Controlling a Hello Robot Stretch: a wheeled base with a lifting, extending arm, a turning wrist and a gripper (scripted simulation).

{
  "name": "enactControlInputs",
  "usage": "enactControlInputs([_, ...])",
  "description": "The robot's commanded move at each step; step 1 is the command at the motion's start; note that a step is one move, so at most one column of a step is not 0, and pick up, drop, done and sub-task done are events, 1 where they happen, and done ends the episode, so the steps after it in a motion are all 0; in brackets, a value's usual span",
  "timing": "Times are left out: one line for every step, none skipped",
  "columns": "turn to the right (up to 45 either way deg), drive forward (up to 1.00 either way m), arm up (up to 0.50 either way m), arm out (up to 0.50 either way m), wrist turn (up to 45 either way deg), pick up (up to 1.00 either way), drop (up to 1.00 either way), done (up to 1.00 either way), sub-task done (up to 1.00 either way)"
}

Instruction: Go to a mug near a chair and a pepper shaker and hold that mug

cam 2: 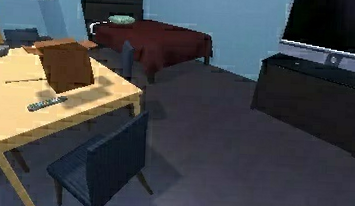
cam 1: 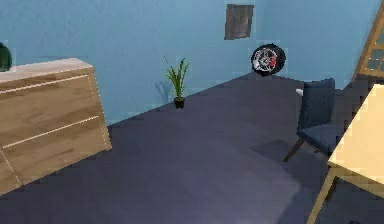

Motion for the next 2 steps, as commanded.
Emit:
enactControlInputs([6.0,0.0,0.0,0.0,0.0,0.0,0.0,0.0,0.0])
enactControlInputs([0.0,1.0,0.0,0.0,0.0,0.0,0.0,0.0,0.0])
